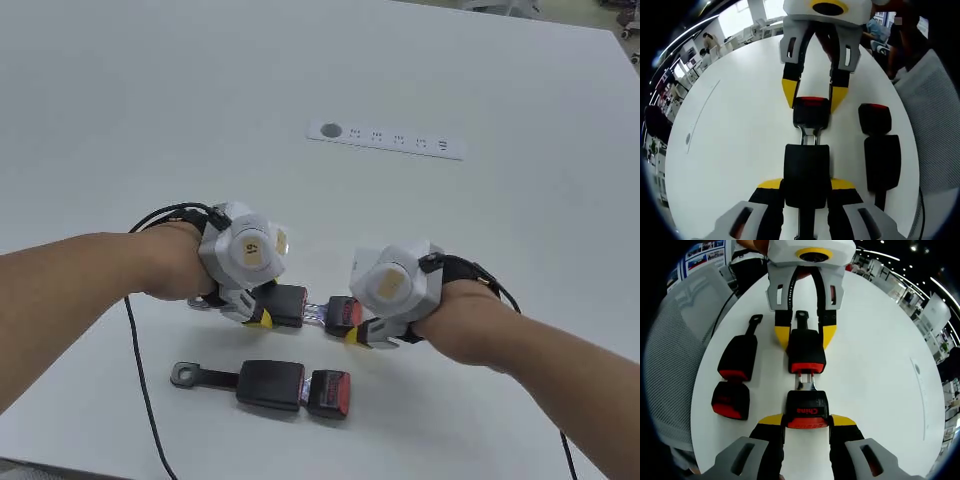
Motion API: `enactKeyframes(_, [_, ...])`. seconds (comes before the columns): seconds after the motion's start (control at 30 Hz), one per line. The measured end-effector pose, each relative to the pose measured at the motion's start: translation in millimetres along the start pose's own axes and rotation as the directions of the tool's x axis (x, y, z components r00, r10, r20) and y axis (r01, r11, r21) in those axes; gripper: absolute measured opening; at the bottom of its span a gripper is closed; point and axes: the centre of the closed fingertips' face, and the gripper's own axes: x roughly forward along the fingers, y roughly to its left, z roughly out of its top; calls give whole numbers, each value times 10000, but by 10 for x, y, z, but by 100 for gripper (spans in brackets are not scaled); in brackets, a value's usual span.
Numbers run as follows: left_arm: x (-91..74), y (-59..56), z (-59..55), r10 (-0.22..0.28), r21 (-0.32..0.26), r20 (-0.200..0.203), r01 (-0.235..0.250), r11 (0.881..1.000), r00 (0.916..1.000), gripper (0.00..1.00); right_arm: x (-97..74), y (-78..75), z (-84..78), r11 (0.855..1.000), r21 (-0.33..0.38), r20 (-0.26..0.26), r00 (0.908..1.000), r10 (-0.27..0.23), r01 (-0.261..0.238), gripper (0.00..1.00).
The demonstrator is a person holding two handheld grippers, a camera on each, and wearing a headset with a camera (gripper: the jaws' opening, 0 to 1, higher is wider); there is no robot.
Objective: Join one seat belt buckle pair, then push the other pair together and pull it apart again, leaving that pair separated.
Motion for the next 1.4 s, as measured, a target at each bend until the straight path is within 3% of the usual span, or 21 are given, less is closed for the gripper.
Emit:
enactKeyframes(0.07, [-2, 3, -7, -25, 50, 85, 24, 10000, 10000, 33, 15, -4, 43, 10000, 78, 208, 9998, -24, 22, 31])
enactKeyframes(0.47, [-8, 11, 1, -16, -62, 360, 18, 10000, 9993, 32, 35, 1, 64, 9997, 250, 208, 9998, 28, -34, 29])
enactKeyframes(1.13, [-10, 6, 16, -86, 16, 313, 85, 10000, 9995, 32, 11, 16, 134, 10000, 79, 238, 9997, 44, -46, 28])
enactKeyframes(1.4, [1, 10, 11, -113, 99, 302, 110, 9999, 9995, 32, 91, 18, 204, 9999, -114, 238, 9997, 90, -87, 27])
